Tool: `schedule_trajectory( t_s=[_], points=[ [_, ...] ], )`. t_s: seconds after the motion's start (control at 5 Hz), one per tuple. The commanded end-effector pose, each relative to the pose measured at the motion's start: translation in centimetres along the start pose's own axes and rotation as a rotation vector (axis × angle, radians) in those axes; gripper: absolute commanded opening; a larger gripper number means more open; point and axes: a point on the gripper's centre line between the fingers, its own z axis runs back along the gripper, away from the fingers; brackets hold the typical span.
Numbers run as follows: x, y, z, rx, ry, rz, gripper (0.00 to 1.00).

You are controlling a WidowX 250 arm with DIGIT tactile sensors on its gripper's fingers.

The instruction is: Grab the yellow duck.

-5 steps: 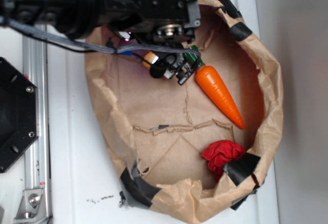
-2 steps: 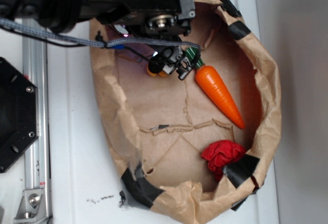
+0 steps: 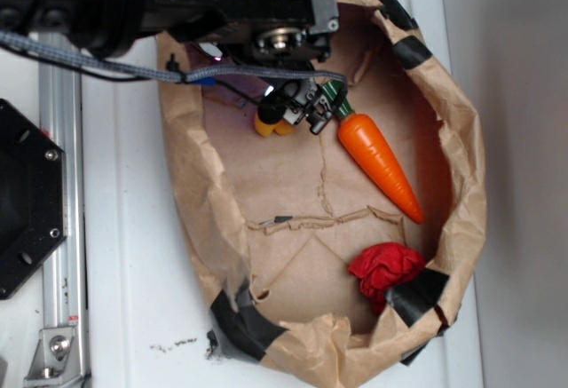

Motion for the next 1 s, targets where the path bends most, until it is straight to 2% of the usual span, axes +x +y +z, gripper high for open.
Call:
schedule_trajectory(
  t_s=[0.0, 0.2, 0.8],
  points=[
    [0.0, 0.4, -1.9, 0.018, 0.016, -0.021, 1.00],
    [-0.4, -0.4, -2.5, 0.031, 0.007, -0.041, 1.00],
    [-0.8, -0.7, -2.3, 0.022, 0.016, -0.064, 1.00]
  ],
)
